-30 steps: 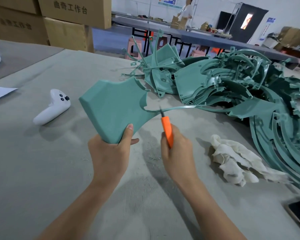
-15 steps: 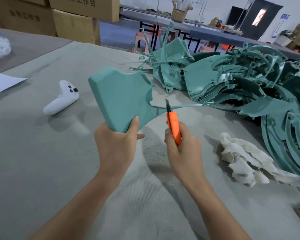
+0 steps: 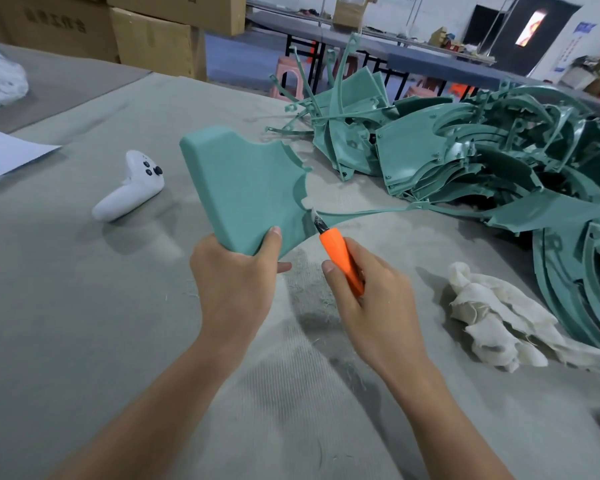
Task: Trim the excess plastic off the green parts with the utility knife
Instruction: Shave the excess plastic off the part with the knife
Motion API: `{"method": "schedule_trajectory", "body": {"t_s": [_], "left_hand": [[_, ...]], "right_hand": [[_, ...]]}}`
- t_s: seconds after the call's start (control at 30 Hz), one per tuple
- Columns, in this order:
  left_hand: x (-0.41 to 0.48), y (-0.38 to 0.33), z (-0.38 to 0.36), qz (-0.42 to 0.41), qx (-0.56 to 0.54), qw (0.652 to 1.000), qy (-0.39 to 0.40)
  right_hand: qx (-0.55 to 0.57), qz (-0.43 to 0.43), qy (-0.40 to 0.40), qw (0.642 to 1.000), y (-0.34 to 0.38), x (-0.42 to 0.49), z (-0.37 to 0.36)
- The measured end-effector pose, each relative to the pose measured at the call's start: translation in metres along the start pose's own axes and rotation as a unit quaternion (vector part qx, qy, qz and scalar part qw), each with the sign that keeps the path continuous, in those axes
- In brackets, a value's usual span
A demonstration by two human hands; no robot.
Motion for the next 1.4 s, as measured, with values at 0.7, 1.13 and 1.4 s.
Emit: {"method": "schedule_trajectory", "body": {"t_s": [0.7,1.13,1.4], "left_hand": [[-0.002,0.003,-0.001,-0.076,0.072,0.995,-0.005],[-0.005,0.005,-0.001,-0.129,0.087,0.988,-0.007],[-0.006,0.0,0.001,-0.085,0.032,0.996,-0.02]], "right_hand": [[-0.008,-0.015,0.0,1.0,0.0,0.001,0.002],[-0.017,-0.046,-0.023,0.999,-0.009,0.008,0.0],[0.045,-0.045,-0.114,0.991,-0.015,0.01,0.012]]}}
Point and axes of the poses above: each hand's wrist, its own x-axis towards the middle knuckle, its own z-axis out of the back of the hand, y = z × x, the point moved 1 cm from there along x, towards the middle knuckle, and after that the axes turned 15 degrees about -y, right-handed, at the moved point
